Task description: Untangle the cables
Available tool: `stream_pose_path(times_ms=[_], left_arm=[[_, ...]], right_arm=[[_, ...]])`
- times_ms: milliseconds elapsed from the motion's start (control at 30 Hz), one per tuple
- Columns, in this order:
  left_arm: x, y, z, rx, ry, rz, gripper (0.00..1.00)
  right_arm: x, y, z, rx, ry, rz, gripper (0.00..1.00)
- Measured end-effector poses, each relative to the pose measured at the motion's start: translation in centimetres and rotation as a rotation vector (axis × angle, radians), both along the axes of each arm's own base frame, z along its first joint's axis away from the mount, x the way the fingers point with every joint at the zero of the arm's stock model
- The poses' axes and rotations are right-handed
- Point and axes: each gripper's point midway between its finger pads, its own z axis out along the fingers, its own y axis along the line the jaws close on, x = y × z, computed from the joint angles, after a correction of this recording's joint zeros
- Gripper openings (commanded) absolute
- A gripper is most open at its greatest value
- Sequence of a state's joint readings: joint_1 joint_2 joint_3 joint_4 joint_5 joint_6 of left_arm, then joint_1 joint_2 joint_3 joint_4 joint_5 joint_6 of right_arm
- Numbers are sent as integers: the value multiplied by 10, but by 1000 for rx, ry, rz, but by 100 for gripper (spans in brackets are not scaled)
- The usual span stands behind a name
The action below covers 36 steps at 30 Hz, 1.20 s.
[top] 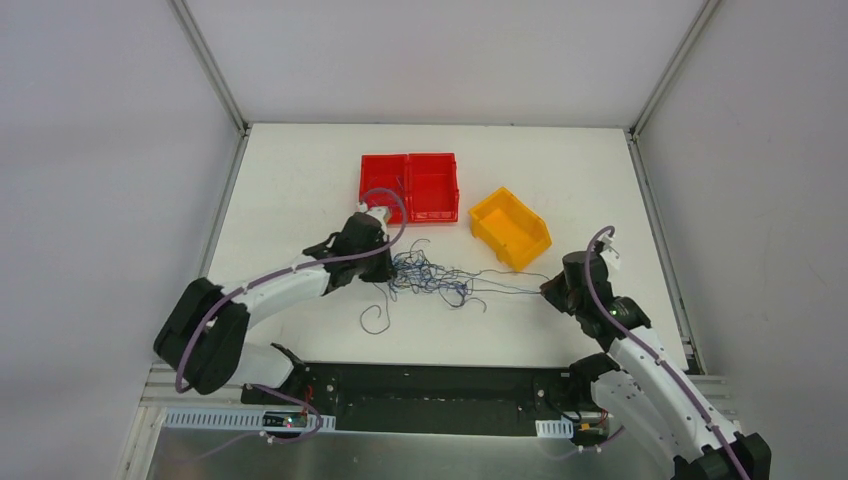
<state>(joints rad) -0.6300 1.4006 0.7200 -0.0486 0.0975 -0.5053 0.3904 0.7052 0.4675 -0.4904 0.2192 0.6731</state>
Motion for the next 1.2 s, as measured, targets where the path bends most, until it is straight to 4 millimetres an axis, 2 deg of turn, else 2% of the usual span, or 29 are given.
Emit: stream_pose_path(times_ms=[100, 167, 267, 300, 333, 367, 400, 467, 533, 667, 800, 933, 1067, 1200], left_arm=[[-1, 37, 2, 6, -17, 135, 0], [-2, 52, 5, 16, -35, 198, 0], [-2, 64, 15, 26, -74, 257, 0], [-1, 67, 19, 29, -88, 270, 0], [1, 69, 21, 32, -97, 283, 0], [2, 71, 21, 37, -103, 297, 0], [2, 73, 21, 41, -103, 303, 0], [1, 76, 19, 56, -99, 310, 0], [1, 77, 17, 59, -97, 309, 0], [-1, 71, 8, 51, -85, 263, 0], [-3, 66, -4, 63, -66, 208, 0], [-4, 60, -6, 51, -79, 157, 0], [-2, 58, -5, 44, -107, 132, 0], [-3, 59, -4, 38, -122, 127, 0]], right_arm=[[2, -10, 5, -15, -32, -57, 0], [3, -13, 5, -24, -32, -76, 0], [2, -19, 1, -48, -13, -112, 3], [2, -22, 1, -59, -7, -127, 14], [2, -25, 1, -66, -9, -143, 50], [3, -26, 1, -67, -13, -151, 80], [4, -26, 2, -65, -17, -159, 90], [4, -25, 3, -75, -20, -131, 91], [3, -15, 3, -57, -12, -58, 86], [0, 27, 5, 59, 5, 164, 77], [-4, 59, 7, 117, 11, 305, 75], [-6, 86, 5, 111, 33, 406, 75], [8, 104, 5, 63, 38, 408, 77], [32, 108, 2, 24, 24, 306, 76]])
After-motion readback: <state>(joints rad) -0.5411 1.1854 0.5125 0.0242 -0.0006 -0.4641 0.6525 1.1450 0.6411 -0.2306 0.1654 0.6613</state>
